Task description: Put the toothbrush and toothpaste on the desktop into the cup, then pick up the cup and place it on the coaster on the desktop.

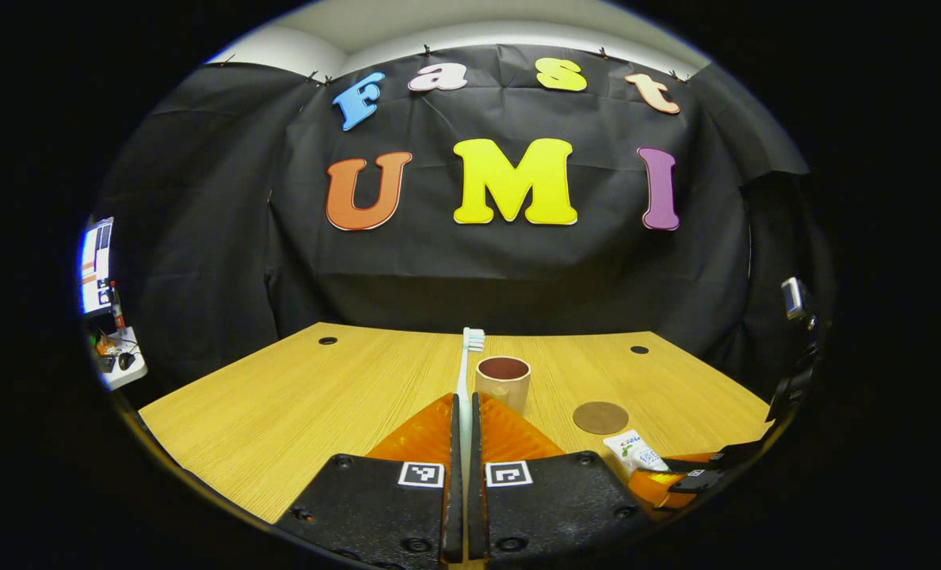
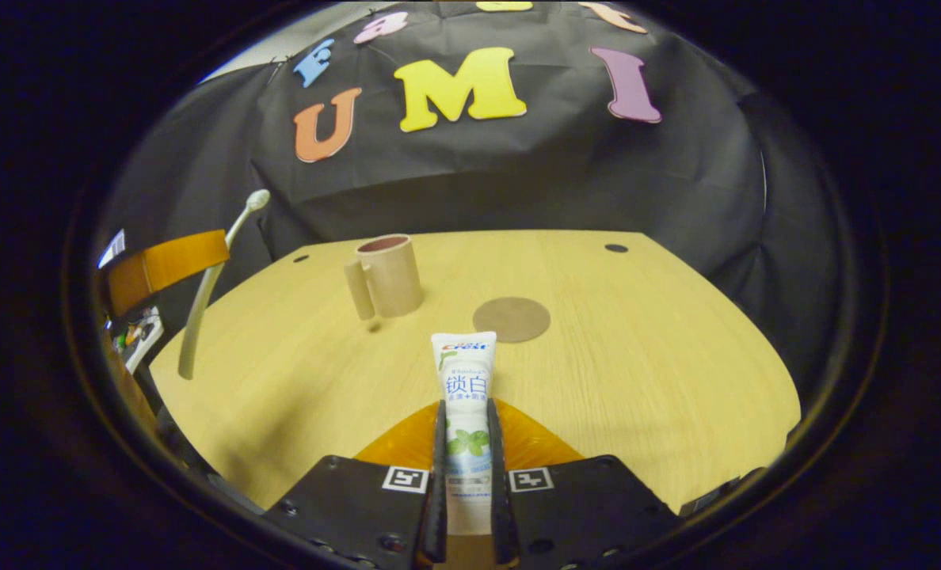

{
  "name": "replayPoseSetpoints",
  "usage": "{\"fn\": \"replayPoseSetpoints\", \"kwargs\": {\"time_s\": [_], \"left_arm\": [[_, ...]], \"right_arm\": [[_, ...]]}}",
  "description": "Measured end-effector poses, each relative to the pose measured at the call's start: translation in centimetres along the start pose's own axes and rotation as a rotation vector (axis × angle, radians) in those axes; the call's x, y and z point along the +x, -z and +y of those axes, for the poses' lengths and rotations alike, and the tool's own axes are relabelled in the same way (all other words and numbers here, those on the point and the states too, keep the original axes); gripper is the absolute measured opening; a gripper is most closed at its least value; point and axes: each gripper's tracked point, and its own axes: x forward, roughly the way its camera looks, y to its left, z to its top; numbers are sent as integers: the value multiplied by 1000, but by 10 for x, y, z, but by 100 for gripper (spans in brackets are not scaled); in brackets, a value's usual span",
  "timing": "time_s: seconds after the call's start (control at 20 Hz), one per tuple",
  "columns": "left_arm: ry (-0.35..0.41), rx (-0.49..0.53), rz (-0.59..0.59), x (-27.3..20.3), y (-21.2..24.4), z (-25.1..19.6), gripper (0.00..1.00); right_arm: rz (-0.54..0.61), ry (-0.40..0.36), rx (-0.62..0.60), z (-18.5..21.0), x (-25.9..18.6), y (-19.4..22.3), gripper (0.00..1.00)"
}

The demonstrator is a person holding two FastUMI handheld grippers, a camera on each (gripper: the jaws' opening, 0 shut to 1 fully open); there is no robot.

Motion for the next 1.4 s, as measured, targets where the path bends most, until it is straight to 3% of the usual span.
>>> {"fn": "replayPoseSetpoints", "kwargs": {"time_s": [0.3, 0.75, 1.0, 1.15, 1.25, 1.4], "left_arm": [[24, -33, 15, 32, -18, -7, 6], [100, -17, -110, 103, -85, -32, 6], [129, -33, -155, 147, -85, -47, 6], [99, -37, -145, 171, -72, -41, 6], [96, -65, -159, 185, -70, -39, 5], [84, -56, -176, 200, -67, -33, 6]], "right_arm": [[-152, -37, -45, 20, -5, -63, 22], [-375, -98, -32, 31, 15, -154, 22], [-390, -86, 5, 12, 33, -158, 22], [-405, -21, -1, -10, 39, -159, 22], [-392, -23, 3, -9, 41, -153, 19], [-377, -38, -5, -5, 44, -149, 24]]}}
